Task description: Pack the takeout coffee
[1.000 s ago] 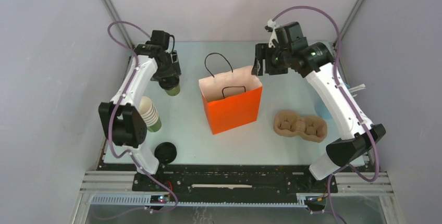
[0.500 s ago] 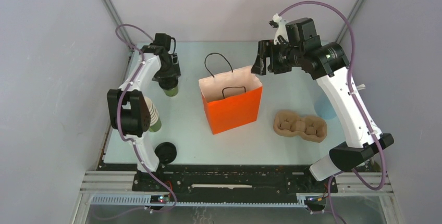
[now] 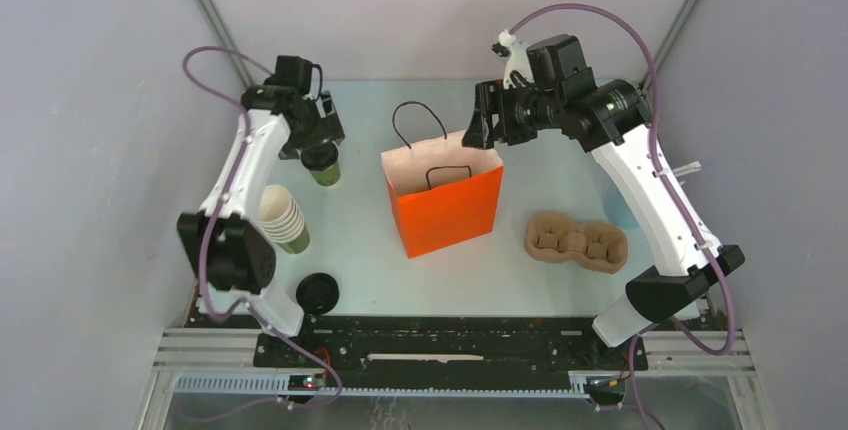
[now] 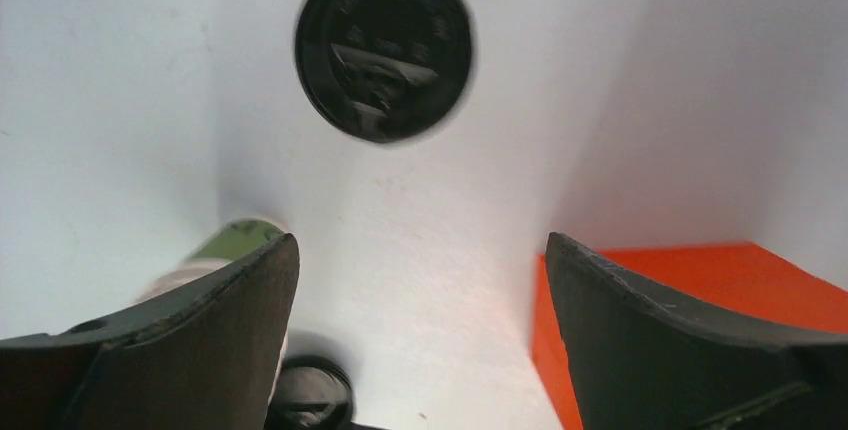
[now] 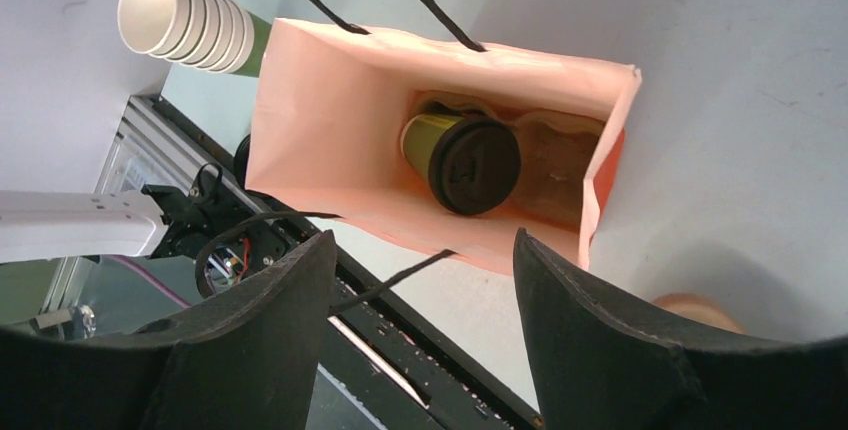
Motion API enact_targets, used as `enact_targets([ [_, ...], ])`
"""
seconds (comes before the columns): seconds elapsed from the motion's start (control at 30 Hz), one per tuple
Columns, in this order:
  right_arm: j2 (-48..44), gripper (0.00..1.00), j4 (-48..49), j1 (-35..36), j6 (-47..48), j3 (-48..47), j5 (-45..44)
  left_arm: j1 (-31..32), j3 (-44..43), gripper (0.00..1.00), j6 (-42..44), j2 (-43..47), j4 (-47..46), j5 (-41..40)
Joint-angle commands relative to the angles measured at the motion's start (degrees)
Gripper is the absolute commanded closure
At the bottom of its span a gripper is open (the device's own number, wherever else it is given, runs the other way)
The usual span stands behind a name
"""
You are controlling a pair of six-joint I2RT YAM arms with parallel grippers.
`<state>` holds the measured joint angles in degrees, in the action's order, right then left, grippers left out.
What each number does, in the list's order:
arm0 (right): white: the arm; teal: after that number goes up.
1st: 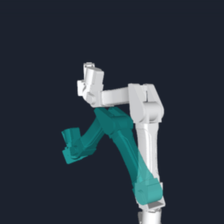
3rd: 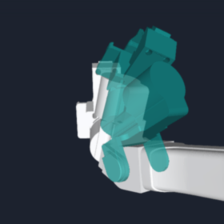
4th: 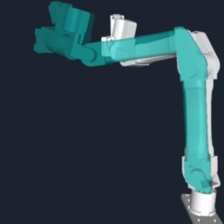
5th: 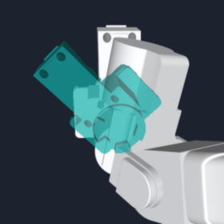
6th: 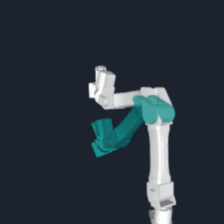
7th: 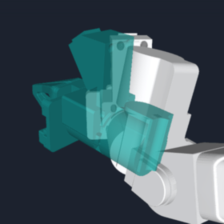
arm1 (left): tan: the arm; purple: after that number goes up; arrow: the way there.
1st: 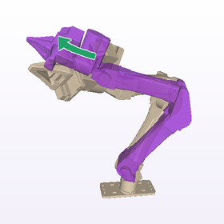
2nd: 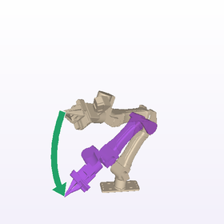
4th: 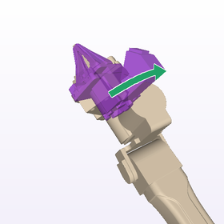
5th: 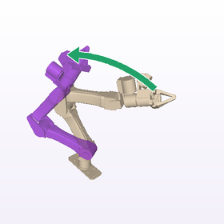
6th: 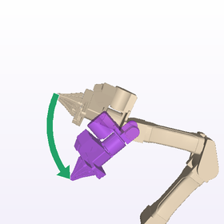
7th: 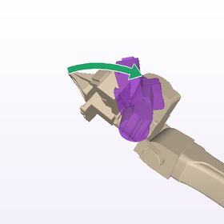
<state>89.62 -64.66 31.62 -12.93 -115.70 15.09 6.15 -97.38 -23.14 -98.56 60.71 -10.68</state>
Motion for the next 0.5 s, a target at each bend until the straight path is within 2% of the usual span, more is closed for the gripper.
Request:
enact_targets([
  [0.0, 0.8, 0.3, 4.1, 0.8, 0.1, -0.9, 3.3, 3.3, -3.0, 0.08, -9.8, 14.4, 3.1, 10.7],
  [0.1, 1.5, 0.38, 5.6, 1.1, -0.9, -0.1, 4.5, 7.6, 0.3, 0.1, -14.7, 19.8, -1.8, 20.0],
  [0.2, 1.6, 0.43, 7.7, 1.9, -2.2, 1.2, 4.8, 12.7, 3.0, 0.06, -19.4, 22.5, -5.5, 24.1],
  [0.3, 2.0, 0.48, 8.3, 2.9, -3.1, 1.8, 3.5, 16.7, 4.2, 0.06, -19.6, 23.5, -5.1, 22.4],
  [0.4, 2.0, 0.55, 8.9, 3.5, -4.5, 3.2, 3.1, 18.1, 4.2, 0.13, -17.7, 23.0, -2.2, 20.6],
  [0.47, 1.8, 0.57, 9.6, 4.3, -5.2, 4.3, 2.9, 18.7, 4.4, 0.22, -16.6, 22.3, -2.0, 19.8],
])
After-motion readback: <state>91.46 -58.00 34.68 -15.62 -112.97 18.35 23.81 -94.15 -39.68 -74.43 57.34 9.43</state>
